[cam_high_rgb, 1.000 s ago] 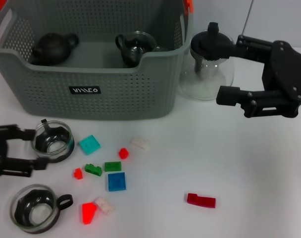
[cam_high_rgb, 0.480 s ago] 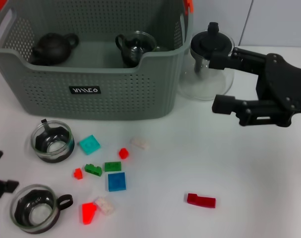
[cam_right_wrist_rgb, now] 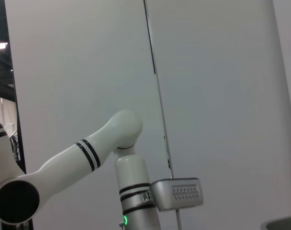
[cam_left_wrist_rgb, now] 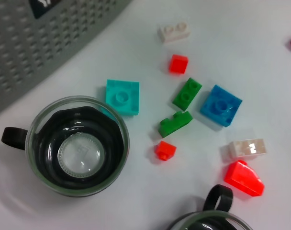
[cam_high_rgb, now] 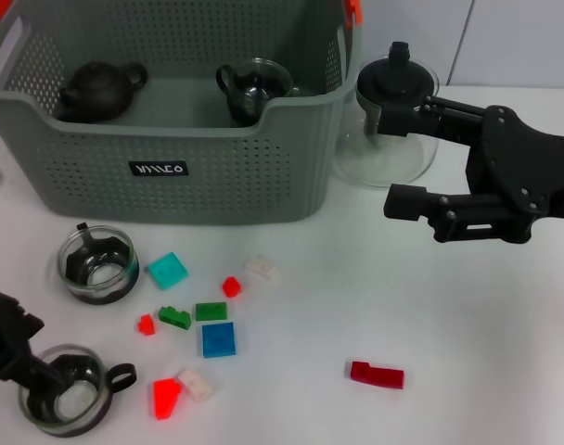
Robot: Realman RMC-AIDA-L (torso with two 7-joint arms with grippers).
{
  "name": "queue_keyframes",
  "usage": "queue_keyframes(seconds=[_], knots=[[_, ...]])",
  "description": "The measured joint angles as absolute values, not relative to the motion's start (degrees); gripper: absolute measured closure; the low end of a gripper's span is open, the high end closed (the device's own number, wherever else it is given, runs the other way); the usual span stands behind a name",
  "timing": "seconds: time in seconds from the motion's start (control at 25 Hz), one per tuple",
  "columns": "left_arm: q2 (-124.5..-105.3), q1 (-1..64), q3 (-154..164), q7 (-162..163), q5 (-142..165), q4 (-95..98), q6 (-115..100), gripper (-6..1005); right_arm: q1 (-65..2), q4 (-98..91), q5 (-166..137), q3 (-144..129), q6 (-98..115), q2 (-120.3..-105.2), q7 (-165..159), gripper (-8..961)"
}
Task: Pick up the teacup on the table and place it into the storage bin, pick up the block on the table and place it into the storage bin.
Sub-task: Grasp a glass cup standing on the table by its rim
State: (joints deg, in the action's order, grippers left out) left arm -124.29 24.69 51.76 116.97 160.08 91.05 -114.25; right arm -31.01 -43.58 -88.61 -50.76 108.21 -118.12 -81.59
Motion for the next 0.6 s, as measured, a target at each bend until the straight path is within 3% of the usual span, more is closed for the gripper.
queue_keyframes(seconds=[0.6], knots=[[-124.36, 24.58, 60.84, 122.83, 163.63, 82.60, -105.00, 112, -30.17, -41.57, -88.59, -50.45, 107.56, -117.97, -80.24, 21]])
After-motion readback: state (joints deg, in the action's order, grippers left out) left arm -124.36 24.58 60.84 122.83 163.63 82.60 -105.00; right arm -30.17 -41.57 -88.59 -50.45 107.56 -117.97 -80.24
